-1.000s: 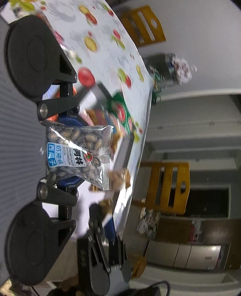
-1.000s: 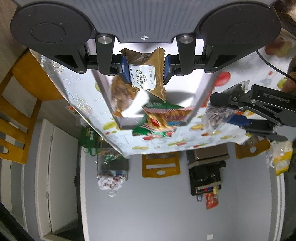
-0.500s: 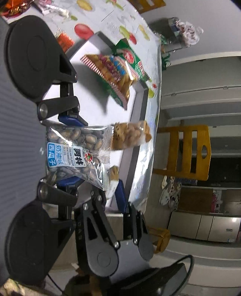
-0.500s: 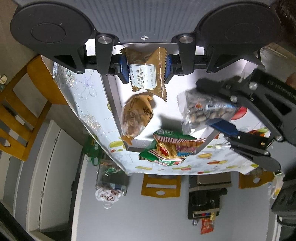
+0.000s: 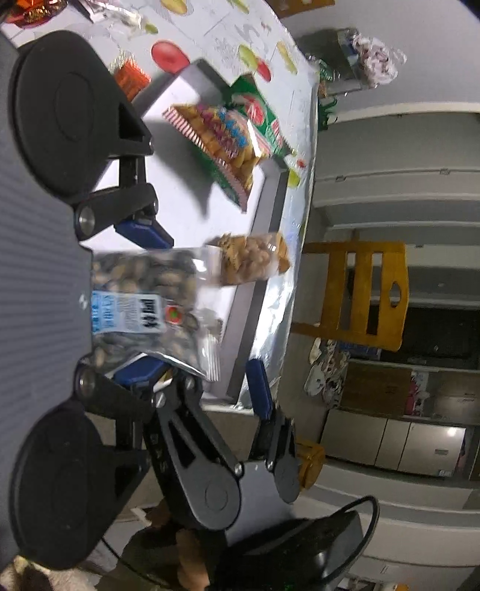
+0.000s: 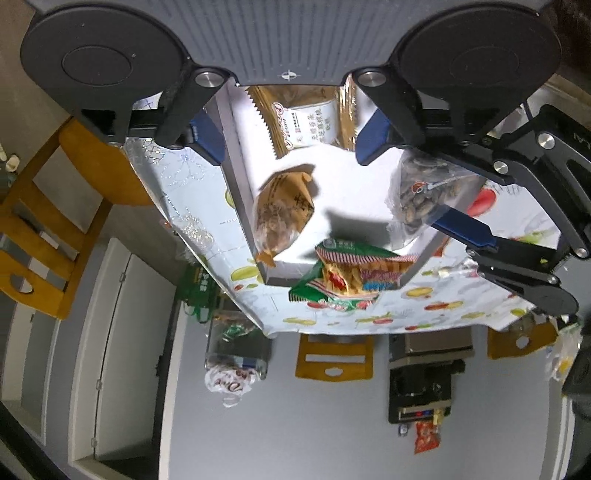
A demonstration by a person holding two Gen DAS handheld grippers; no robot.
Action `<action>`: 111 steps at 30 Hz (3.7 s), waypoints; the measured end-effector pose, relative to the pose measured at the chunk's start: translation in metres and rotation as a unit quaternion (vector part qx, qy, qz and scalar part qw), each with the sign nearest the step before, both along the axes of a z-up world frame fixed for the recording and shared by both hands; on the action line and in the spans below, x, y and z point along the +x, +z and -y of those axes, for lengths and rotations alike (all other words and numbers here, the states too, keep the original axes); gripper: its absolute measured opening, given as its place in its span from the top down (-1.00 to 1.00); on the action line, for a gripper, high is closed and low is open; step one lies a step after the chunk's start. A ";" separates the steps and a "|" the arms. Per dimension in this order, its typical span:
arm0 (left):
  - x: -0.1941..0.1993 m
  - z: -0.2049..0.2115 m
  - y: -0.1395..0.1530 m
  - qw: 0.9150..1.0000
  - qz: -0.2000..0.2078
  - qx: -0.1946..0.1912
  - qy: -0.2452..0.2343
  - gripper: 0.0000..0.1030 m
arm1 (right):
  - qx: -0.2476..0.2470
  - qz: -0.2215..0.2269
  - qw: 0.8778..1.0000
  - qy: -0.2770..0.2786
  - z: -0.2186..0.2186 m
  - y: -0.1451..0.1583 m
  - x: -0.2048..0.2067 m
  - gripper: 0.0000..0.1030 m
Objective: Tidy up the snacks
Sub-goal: 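Open the left tool to drop the sunflower-seed bag into the tray, then grasp the orange snack packet with the left tool while the right tool reaches the orange stick bar, then grasp the orange stick bar with the right tool while the left tool lifts the orange packet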
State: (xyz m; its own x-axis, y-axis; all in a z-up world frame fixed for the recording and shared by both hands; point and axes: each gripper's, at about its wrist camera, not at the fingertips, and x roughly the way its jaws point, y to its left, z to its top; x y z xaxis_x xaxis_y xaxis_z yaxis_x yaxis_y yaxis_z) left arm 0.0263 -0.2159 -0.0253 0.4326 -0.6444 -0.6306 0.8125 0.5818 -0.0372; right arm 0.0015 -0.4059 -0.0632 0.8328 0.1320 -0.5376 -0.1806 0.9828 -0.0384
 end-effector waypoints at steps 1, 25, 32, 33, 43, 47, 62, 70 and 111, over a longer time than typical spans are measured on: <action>0.000 -0.003 0.002 1.000 0.005 -0.006 0.006 -0.43 | -0.002 0.004 1.000 -0.005 0.000 0.002 -0.001 -0.78; 0.012 -0.183 0.065 0.942 0.137 -0.111 0.284 -0.97 | 0.063 0.080 0.994 -0.036 -0.031 0.052 -0.008 -1.00; 0.024 -0.230 0.048 0.920 0.150 -0.092 0.351 -0.97 | 0.036 0.065 0.997 0.000 -0.080 0.054 0.001 -1.00; 0.025 -0.238 0.043 0.918 0.143 -0.090 0.358 -0.97 | 0.032 0.061 0.998 0.009 -0.088 0.054 0.003 -1.00; 0.047 -0.261 -0.015 0.921 0.103 -0.051 0.371 -0.97 | 0.032 0.023 0.997 0.070 -0.161 0.044 0.035 -1.00; 0.057 -0.258 -0.033 0.927 0.083 -0.025 0.365 -0.97 | 0.026 -0.004 0.996 0.081 -0.180 0.033 0.054 -0.99; 0.066 -0.257 -0.039 0.923 0.063 -0.043 0.377 -0.96 | -0.022 -0.081 0.994 0.077 -0.216 0.002 0.101 0.00; 0.073 -0.257 -0.046 0.925 0.037 -0.044 0.375 -0.36 | -0.038 -0.068 0.995 0.054 -0.218 -0.009 0.112 0.00; 0.084 -0.273 -0.055 0.916 -0.007 -0.042 0.399 0.34 | -0.034 -0.088 0.990 0.106 -0.221 -0.016 0.108 0.55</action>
